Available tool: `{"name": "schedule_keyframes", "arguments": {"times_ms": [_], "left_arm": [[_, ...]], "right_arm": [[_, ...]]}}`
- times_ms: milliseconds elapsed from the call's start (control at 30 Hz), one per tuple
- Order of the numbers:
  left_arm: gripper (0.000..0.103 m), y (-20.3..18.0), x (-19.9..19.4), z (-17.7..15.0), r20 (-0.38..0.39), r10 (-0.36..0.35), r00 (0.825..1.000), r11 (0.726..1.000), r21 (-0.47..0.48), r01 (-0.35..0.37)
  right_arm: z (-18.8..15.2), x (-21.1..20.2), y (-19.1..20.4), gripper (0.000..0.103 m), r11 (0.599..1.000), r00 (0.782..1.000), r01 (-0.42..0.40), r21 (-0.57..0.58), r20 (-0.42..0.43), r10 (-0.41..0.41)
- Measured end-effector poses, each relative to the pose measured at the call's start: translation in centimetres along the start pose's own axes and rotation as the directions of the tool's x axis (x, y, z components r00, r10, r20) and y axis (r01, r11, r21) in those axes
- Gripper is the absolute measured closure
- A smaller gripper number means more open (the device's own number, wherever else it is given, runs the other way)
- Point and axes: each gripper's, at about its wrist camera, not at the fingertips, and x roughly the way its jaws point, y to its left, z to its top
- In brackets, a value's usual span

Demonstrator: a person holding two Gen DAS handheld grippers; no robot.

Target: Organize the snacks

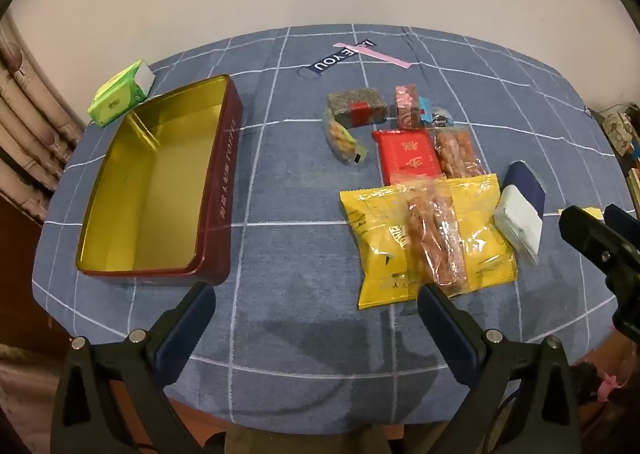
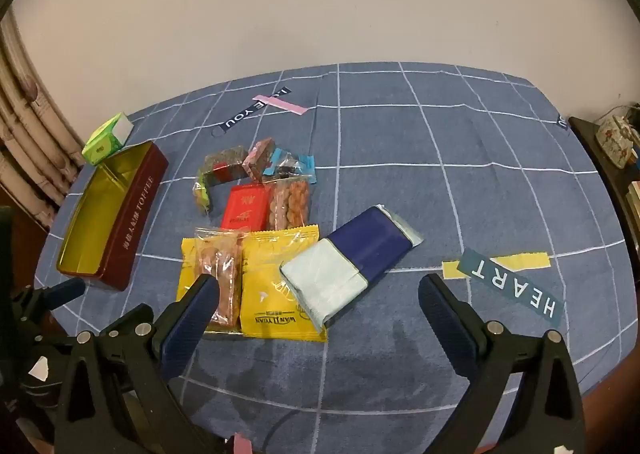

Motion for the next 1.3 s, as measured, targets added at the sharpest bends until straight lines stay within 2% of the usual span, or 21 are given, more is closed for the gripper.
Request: {"name": "schedule_keyframes", "arguments": {"times_ms": [133, 200, 533, 1300], "left_arm": [[0.000, 0.1, 0.0, -0.2, -0.007, 0.003, 1.000, 1.000, -0.007, -0.003], [0.000, 0.1, 0.5, -0.1, -0.016, 0.004, 1.000, 1.000, -0.010, -0.004], [0.000, 0.4, 0.9, 0.3, -0.036, -0.004, 0.999, 1.000, -0.026, 0.003], [0.000, 0.2, 0.9, 0.1, -0.036, -0.014, 0.999, 1.000, -0.015, 0.013]], "right_arm": [[-0.2, -0.2, 0.0, 0.004, 1.000, 1.000, 0.004, -0.008, 0.018, -0.003], [0.1, 0.1, 0.2, 0.004, 1.000, 1.000, 0.010, 0.003, -0.015, -0.010], [-0.2, 0.5, 0.7, 0.004, 1.000, 1.000, -0.005, -0.011, -0.007, 0.005], [-0.6, 0.8, 1.1, 0.004, 1.000, 1.000, -0.008, -0.005, -0.028, 0.008]]}}
